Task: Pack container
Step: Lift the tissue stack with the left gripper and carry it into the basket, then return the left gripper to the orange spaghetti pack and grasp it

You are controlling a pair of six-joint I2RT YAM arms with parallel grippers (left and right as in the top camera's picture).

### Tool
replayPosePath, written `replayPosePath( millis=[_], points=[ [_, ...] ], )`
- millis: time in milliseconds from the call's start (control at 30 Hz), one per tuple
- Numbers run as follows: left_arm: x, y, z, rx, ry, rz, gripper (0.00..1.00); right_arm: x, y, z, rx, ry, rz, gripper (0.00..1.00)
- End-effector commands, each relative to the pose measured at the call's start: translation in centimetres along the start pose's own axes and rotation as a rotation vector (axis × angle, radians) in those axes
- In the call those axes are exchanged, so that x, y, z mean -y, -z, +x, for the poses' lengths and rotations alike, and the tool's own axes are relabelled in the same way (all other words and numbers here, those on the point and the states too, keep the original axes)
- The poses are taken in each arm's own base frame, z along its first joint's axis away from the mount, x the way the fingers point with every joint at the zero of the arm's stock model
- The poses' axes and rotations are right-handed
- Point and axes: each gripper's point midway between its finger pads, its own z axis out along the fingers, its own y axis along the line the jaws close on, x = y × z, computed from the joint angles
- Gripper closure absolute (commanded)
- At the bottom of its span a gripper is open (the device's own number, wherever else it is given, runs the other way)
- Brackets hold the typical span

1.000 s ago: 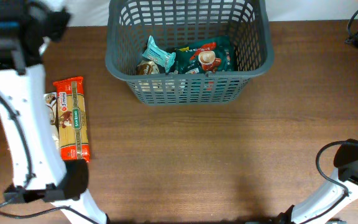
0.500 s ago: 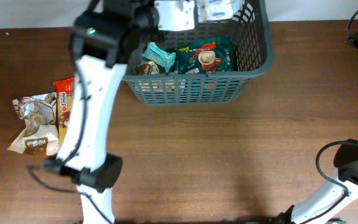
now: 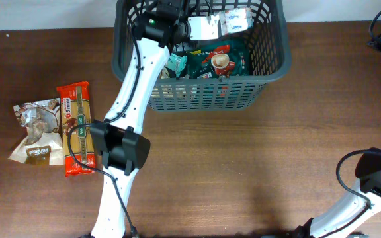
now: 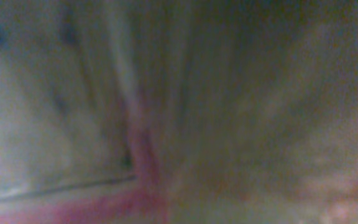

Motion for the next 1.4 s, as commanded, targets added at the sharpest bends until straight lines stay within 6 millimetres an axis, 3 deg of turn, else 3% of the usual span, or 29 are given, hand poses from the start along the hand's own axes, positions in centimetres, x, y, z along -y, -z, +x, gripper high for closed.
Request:
replayPosePath(
  millis=[0,67,167,200,233,333,533,633,767,933,1033,1100,1233,1367],
  points=[
    [-0.2,-0.5,-0.2,0.007,0.034,-0.012,0.98,-0.2,0.0,0.1,-0.002,-0.006,-0.006,0.01],
    [0.0,-0.9,0.0,-0.002,0.042,-0.006,0.95,-0.2,0.0,0.1,-0.002,-0.006,-0.006,0.01],
    [0.0,-1.0,0.1,-0.010,0.064,-0.008,0.65,-0.2,0.0,0.1,-0.002,-0.007,-0.006,0.01],
    [-0.2,-0.7,0.0,-0.016,0.080,-0.019,0.13,-0.2,0.0,0.1,-0.002,-0.006,-0.006,0.01],
    [-1.0,0.3,0.1,-0.041,0.124,-0.055,0.01,-0.2,0.0,0.1,-0.002,-0.006,-0.006,0.01],
    [-3.6,3.9,0.6,-0.085,0.225,-0.166,0.01,-0.2,0.0,0.1,-0.002,-0.006,-0.006,0.01],
    [-7.9,16.3,1.0,-0.023,0.355,-0.336,0.01,-0.2,0.0,0.1,-0.002,-0.006,-0.006,0.01],
    [-8.0,22.7,2.4,-0.026,0.389,-0.383,0.01,-0.2,0.0,0.1,-0.002,-0.006,-0.006,0.01],
    [-7.3,29.3,6.0,-0.063,0.479,-0.430,0.01,-0.2,0.0,0.1,-0.002,-0.006,-0.006,0.01],
    [-5.7,34.7,12.3,-0.138,0.765,-0.485,0.01,-0.2,0.0,0.1,-0.002,-0.006,-0.006,0.01],
    [-3.2,35.2,17.5,-0.235,1.085,-0.474,0.01,-0.2,0.0,0.1,-0.002,-0.006,-0.006,0.01],
    [-0.1,34.0,20.6,-0.349,1.274,-0.398,0.01,-0.2,0.0,0.1,-0.002,-0.006,-0.006,0.01],
    [4.5,29.0,23.2,-0.475,1.422,-0.158,0.01,-0.2,0.0,0.1,-0.002,-0.006,-0.006,0.01],
    [8.8,22.5,26.5,-0.617,1.457,0.006,0.01,-0.2,0.0,0.1,-0.002,-0.006,-0.006,0.01]
  ],
)
